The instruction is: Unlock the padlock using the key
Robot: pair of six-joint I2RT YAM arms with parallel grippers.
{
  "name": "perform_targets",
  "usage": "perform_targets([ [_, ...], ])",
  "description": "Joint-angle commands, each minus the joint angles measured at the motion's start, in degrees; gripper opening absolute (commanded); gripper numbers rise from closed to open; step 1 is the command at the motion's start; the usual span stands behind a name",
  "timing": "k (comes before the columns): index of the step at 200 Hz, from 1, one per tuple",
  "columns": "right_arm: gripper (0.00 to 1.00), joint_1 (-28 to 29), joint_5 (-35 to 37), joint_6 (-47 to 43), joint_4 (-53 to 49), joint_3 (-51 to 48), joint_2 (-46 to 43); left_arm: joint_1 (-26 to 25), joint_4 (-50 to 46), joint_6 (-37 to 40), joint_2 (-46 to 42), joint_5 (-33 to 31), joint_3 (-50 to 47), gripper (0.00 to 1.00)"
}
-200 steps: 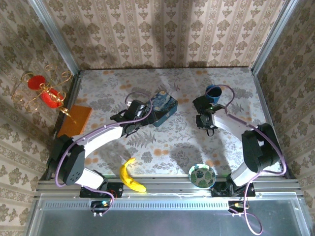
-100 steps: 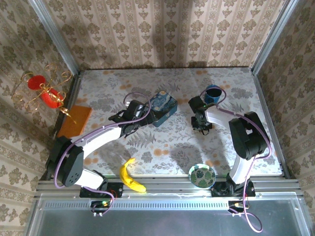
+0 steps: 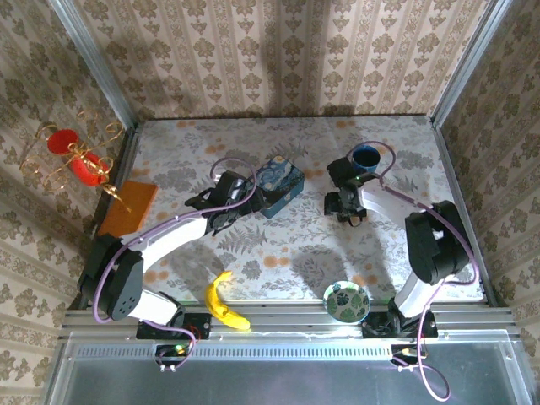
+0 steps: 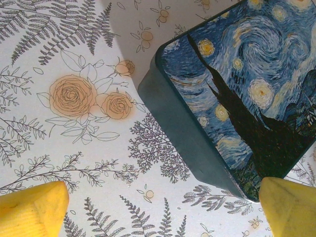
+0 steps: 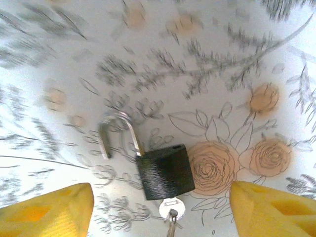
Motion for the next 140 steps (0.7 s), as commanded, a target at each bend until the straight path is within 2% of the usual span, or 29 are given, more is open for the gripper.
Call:
perform_targets([
  [1,0.81,-0.3,-3.7,-2.9,0.1,4.4,-2.9,0.4,1.3,-1.1,-0.7,1.3,-0.6,1.0],
  [12,0.85,-0.6,-6.3,-4.0,1.0,6.5,-2.4,0.4,2.1,-1.3,-0.2,1.9,-0.4,1.0],
  [32,0.86,-1.3,-11.1,-5.6,2.8,11.4,1.0,0.4,4.1,-1.8,1.0,2.8,0.1,1.0],
  [74,0.76,-1.6,-20.7,-6.6,7.1,22.8,12.5,0.8,6.2,-2.3,4.8,3.5,2.0,1.0],
  [140,0.68,-1.6,-26.8,-4.2,9.3,32.1,24.4,3.4,9.7,-2.6,9.8,6.4,3.1,0.89],
])
